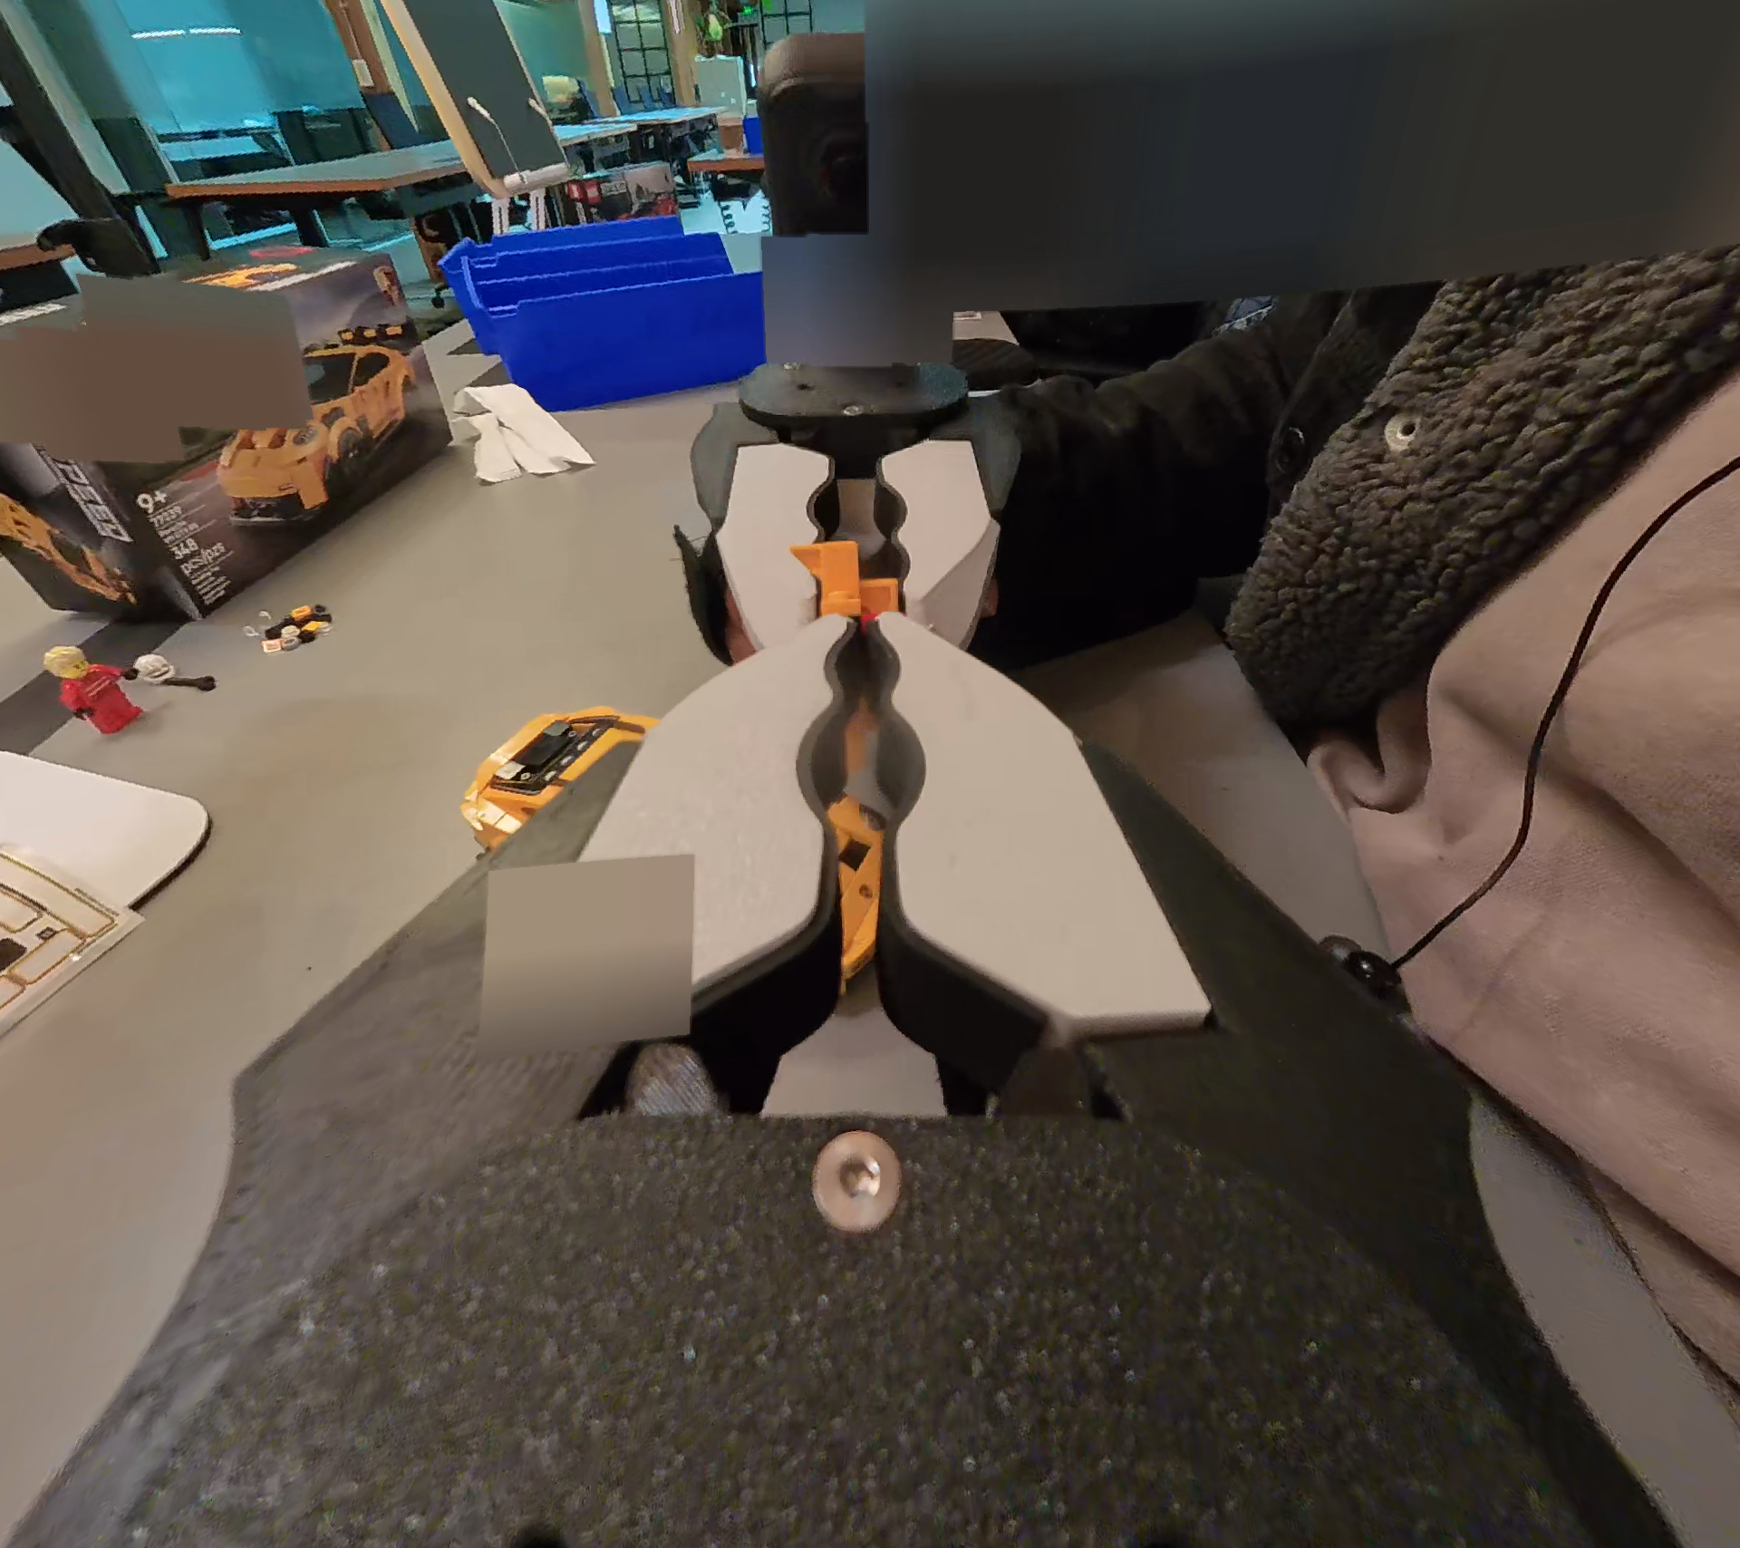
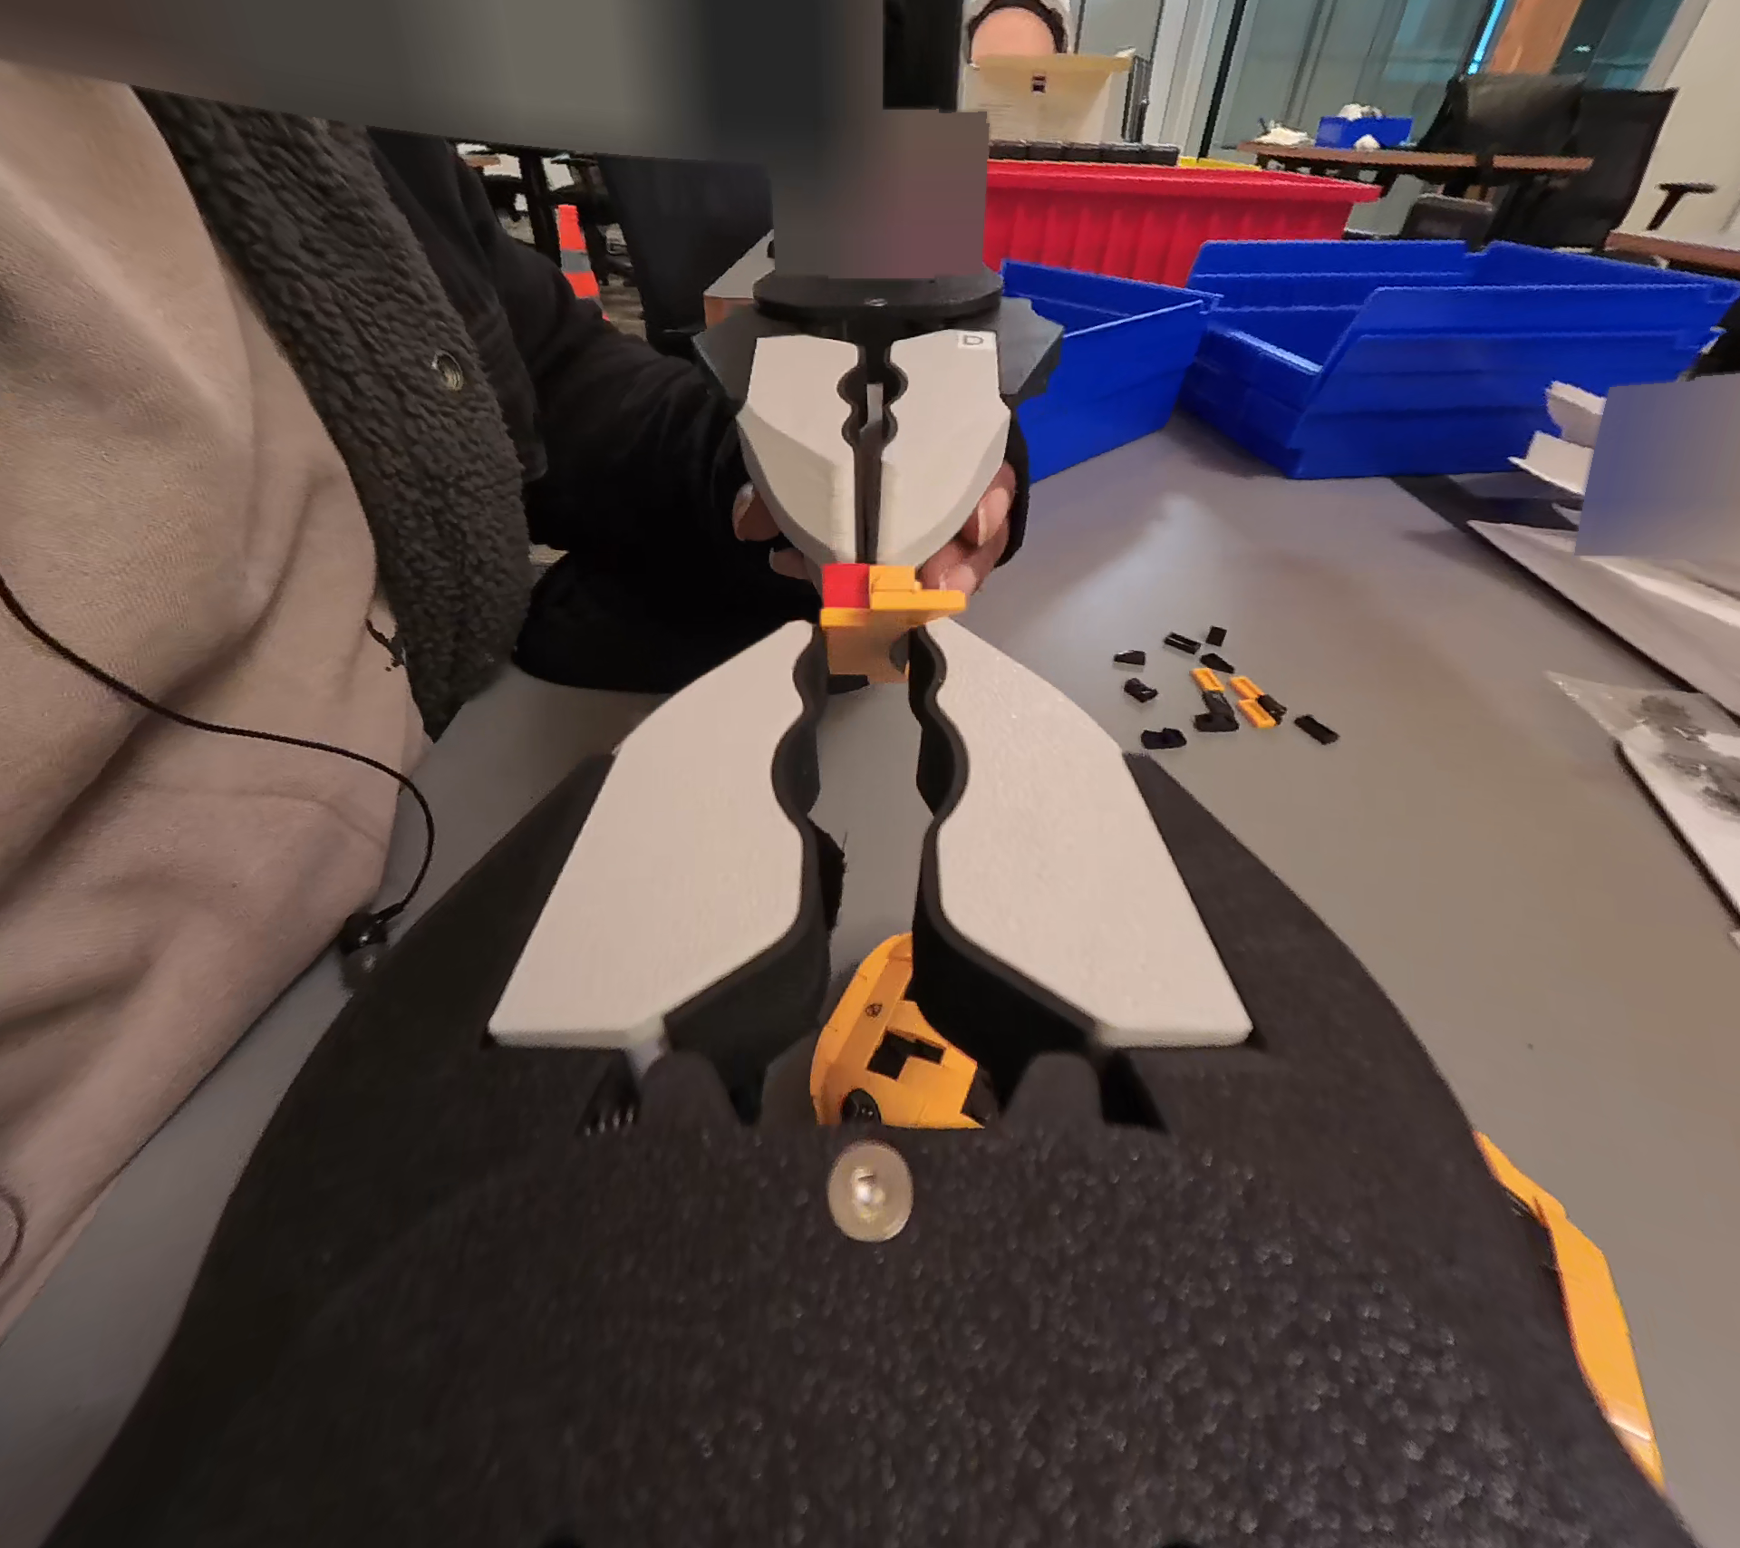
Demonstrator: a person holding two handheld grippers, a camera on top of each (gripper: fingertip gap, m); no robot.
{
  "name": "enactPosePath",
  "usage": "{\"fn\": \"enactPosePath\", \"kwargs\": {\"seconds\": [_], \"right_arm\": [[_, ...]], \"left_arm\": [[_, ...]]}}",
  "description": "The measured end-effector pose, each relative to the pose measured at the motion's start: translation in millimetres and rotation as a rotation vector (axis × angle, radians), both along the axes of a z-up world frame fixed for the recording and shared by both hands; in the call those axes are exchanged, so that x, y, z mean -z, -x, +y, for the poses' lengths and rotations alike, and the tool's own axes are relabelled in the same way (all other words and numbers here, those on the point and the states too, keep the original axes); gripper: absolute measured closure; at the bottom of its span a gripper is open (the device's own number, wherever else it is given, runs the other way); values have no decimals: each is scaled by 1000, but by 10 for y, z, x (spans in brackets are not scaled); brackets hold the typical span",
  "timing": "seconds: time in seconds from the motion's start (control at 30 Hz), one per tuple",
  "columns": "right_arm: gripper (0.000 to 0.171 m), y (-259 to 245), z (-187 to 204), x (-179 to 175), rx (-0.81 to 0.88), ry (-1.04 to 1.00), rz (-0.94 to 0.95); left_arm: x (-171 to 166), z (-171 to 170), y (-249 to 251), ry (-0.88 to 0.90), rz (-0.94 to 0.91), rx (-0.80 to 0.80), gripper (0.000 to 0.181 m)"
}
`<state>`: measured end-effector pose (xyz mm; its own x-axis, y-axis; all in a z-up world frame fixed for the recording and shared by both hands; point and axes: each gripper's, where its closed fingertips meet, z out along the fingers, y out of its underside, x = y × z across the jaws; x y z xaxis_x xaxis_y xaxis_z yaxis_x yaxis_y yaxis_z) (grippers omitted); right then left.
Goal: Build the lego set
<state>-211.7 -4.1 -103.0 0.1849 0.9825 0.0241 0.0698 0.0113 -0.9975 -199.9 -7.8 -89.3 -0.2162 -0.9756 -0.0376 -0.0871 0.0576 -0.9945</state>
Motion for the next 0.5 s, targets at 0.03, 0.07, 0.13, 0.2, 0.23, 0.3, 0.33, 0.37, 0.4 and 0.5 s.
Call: {"fn": "enactPosePath", "kwargs": {"seconds": [0.03, 0.07, 0.13, 0.2, 0.23, 0.3, 0.33, 0.37, 0.4, 0.5], "right_arm": [[155, 1, -8, 3, -7, 4, -6], [155, 1, -6, 9, -3, -4, -15], [155, -7, 15, 37, 16, -20, -43], [155, -10, 25, 36, 26, -17, -50], [155, -9, 28, 35, 29, -17, -57], [155, -11, 41, 42, 41, -18, -74], [155, -13, 46, 50, 47, -20, -83], [155, -14, 45, 48, 48, -17, -83], [155, -14, 45, 43, 49, -14, -82], [156, -23, 74, 59, 72, -22, -105]], "left_arm": [[3, -7, 2, 8, 6, 5, 181], [11, -5, 2, 15, 14, 7, 181], [41, 11, 0, -2, 31, -5, 181], [44, 21, -2, -29, 32, -21, 181], [45, 25, -1, -45, 32, -28, 181], [58, 37, -1, -82, 40, -47, 181], [68, 41, -2, -102, 47, -56, 181], [67, 39, -3, -117, 48, -63, 181], [65, 39, -3, -129, 47, -70, 180], [86, 62, -14, -188, 63, -109, 180]]}}
